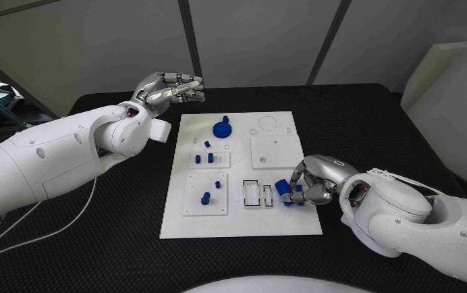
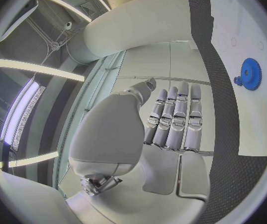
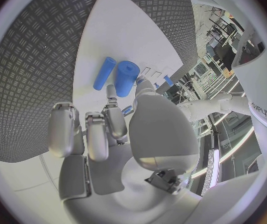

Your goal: Assemble the parts on the task board

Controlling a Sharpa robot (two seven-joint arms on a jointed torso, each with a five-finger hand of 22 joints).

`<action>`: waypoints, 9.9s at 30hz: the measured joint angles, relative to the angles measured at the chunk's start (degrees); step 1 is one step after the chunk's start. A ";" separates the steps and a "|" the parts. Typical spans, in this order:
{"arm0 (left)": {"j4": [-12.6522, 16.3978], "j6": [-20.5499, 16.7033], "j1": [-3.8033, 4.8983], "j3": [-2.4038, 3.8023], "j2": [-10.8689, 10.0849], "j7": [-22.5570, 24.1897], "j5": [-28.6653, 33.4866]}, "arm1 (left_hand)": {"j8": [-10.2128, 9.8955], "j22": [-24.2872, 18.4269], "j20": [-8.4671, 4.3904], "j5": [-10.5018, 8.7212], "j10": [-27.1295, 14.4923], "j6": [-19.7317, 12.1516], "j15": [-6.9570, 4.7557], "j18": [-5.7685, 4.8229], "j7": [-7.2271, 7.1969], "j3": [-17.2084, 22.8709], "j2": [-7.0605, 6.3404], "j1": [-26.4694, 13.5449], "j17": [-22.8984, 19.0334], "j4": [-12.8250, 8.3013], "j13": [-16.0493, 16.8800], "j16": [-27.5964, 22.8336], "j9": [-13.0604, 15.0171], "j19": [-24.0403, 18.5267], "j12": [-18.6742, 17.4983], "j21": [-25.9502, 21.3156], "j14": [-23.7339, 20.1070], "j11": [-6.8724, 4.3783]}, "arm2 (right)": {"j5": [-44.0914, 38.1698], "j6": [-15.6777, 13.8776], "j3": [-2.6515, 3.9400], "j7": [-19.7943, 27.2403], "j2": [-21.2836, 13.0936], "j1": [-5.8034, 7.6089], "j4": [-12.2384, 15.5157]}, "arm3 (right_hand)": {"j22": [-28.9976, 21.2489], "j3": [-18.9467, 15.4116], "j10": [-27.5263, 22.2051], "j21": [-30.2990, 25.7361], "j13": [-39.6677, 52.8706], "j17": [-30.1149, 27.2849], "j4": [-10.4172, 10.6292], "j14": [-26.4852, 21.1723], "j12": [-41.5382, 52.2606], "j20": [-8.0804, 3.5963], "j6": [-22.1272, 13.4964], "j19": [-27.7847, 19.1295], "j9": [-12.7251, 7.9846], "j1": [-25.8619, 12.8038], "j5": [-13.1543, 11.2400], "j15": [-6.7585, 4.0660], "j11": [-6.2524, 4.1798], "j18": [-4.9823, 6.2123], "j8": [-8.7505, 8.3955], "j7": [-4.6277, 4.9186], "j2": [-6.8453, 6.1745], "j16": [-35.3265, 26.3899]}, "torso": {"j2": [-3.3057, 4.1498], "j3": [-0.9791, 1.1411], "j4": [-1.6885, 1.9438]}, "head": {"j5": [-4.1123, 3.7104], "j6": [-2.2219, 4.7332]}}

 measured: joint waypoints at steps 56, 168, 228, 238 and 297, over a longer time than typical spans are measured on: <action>0.00 0.50 -0.01 -0.01 -0.08 -0.15 0.00 | 0.22 -2.05 0.41 0.00 0.00 -0.42 0.08 -0.01 0.00 -1.20 0.98 -0.98 0.00 1.20 0.00 -1.02 0.00 0.41 0.00 0.00 0.34 0.00 | 6.17 -10.53 0.04 -1.83 7.03 -2.07 0.11 | -0.02 -3.48 2.86 1.53 1.43 -0.02 -0.14 0.00 6.24 -1.16 1.73 1.57 5.61 -0.94 8.18 -1.23 -1.67 0.01 4.04 -0.79 8.48 0.55 | 0.01 -0.12 0.07 | 0.41 0.36; 0.36 0.81 -0.01 -0.04 -1.44 -0.85 0.01 | 0.21 -2.81 0.41 0.00 0.00 -0.41 0.09 -0.01 0.00 -1.20 0.98 -0.98 0.00 1.20 0.00 -1.51 0.00 0.41 0.00 0.00 0.33 0.00 | 3.57 -8.64 0.11 3.06 0.78 -2.04 2.53 | -0.03 -1.90 2.75 1.25 5.57 -0.02 -5.95 -0.07 2.80 -2.05 2.76 1.60 15.41 7.12 -3.55 -2.51 -2.70 0.02 0.23 -2.43 6.53 0.54 | -0.03 -0.01 -0.03 | 0.91 -0.08; 0.72 0.94 -0.37 -0.54 -2.25 -0.80 0.01 | 0.22 -3.15 0.20 0.00 0.00 -0.41 0.09 -0.01 0.00 -1.36 0.98 -0.98 0.00 1.04 0.00 -1.69 0.00 0.62 0.00 0.00 0.33 0.00 | -5.04 -2.29 0.40 -2.95 -1.74 -3.27 -0.12 | 0.00 -3.35 2.74 0.40 6.22 0.01 -3.92 0.00 0.65 -0.73 4.74 1.12 12.90 11.18 -2.22 -1.21 -1.36 0.01 -6.01 -1.66 7.22 0.53 | -0.29 -0.05 -0.41 | -1.01 -0.13; 0.86 0.98 -0.37 -0.54 -2.53 -0.84 0.01 | 0.21 -3.14 0.20 0.00 0.00 -0.41 0.09 -0.01 0.00 -1.36 0.98 -0.98 0.00 1.04 0.00 -1.69 0.00 0.62 0.00 0.00 0.33 0.00 | -9.85 -1.51 0.52 -3.44 0.06 -3.22 -1.18 | -0.01 -0.44 2.65 0.40 8.89 0.01 -6.82 0.00 0.19 -0.72 4.95 1.12 12.03 13.07 -6.66 -1.21 -1.45 0.02 -7.34 -1.82 6.10 0.54 | -0.24 -0.05 -0.38 | -0.71 -0.23; 1.05 1.25 -0.37 -0.54 -2.65 -1.00 0.01 | 0.21 -3.60 0.20 0.00 0.00 -0.41 0.09 -0.01 0.00 -1.36 0.98 -0.98 0.00 1.04 0.00 -1.92 0.00 0.61 0.00 0.00 0.33 0.00 | 14.85 -11.78 0.16 -4.07 4.85 -3.63 -0.06 | -0.02 6.53 2.87 0.88 1.47 -0.02 -0.16 -0.01 0.63 -1.12 8.19 1.52 11.77 6.52 13.04 -1.22 -1.66 0.01 -9.66 -2.27 5.04 0.53 | -0.25 -0.06 -0.38 | -0.47 -0.55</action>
